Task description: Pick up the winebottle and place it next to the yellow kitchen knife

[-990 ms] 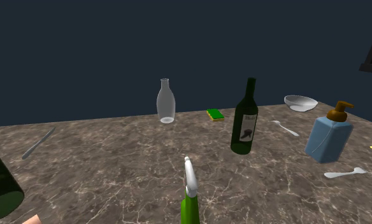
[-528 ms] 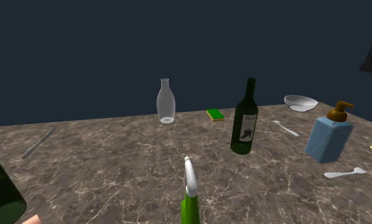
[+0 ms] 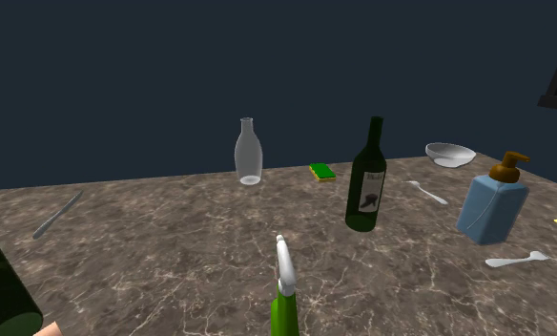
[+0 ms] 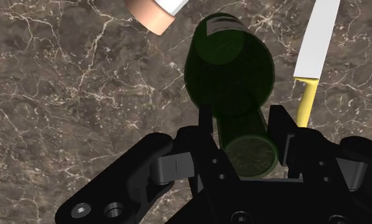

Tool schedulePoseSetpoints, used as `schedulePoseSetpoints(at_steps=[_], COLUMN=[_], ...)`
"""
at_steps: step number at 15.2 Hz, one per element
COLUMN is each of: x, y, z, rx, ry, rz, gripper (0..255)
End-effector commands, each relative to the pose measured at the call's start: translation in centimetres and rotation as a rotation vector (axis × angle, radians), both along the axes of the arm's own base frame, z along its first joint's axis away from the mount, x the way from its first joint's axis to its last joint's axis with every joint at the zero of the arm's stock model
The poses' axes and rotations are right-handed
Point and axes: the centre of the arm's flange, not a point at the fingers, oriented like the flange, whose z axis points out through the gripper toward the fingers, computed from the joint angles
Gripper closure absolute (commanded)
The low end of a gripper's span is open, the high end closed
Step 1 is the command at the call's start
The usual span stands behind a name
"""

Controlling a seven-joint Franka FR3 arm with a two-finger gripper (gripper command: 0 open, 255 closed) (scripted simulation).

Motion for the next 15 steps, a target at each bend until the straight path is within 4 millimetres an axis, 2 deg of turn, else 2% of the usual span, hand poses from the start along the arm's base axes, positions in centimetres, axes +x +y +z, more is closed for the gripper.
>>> schedulePoseSetpoints(at_steps=[1, 3, 4, 9, 13, 15], x=[0.0, 0.0, 0.0, 0.0, -0.4, -0.4], y=[0.0, 0.0, 0.0, 0.0, 0.0, 0.0], z=[0.0, 0.0, 0.0, 0.0, 5.0, 5.0], rx=[0.0, 0.0, 0.0, 0.0, 0.0, 0.0], ry=[-0.001, -0.001, -0.001, -0.001, -0.001, -0.001], rz=[0.0, 0.0, 0.0, 0.0, 0.0, 0.0], gripper=[255, 255, 0, 0, 0, 0])
